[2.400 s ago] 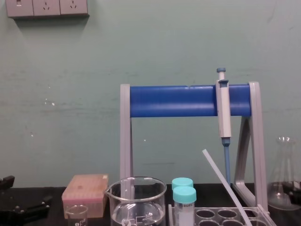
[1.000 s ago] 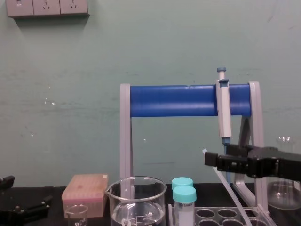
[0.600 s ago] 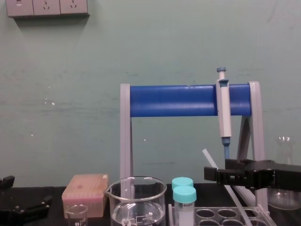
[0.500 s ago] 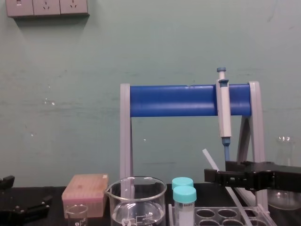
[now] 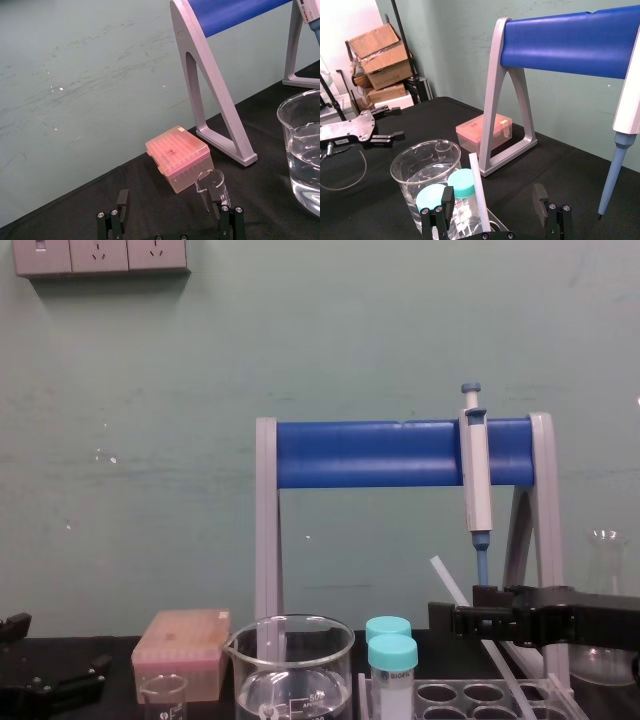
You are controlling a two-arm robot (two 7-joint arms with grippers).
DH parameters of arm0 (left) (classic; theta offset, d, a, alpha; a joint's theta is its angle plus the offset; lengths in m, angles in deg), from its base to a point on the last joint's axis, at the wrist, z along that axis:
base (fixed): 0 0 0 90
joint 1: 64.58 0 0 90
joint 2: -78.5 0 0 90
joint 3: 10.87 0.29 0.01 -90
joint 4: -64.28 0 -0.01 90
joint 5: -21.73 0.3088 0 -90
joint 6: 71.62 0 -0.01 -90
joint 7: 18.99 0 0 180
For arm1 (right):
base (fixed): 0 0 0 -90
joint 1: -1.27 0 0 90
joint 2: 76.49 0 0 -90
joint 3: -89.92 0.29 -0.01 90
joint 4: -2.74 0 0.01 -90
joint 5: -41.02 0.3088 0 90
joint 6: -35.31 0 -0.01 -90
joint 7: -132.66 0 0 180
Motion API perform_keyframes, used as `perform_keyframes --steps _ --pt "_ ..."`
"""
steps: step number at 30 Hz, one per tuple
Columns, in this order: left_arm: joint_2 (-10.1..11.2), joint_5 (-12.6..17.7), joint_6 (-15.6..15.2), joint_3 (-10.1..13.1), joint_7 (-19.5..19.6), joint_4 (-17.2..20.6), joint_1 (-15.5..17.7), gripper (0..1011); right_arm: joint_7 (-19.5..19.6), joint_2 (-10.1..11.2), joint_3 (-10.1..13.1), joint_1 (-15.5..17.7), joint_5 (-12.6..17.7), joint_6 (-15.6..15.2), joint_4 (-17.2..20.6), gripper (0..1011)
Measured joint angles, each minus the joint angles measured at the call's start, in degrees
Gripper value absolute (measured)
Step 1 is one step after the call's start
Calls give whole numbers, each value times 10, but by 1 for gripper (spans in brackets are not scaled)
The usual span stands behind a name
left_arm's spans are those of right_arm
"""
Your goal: Pick up the stirring rod with one hand, then place it down.
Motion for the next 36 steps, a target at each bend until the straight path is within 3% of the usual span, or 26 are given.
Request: perform_keyframes --steps 17,29,36 --pt "0 0 0 0 0 0 0 1000 0 0 1 0 0 1 1 997" --pt "0 0 0 0 0 0 0 1000 0 1 2 1 1 1 1 692" --pt "0 0 0 0 0 0 0 1000 0 1 2 1 1 1 1 426"
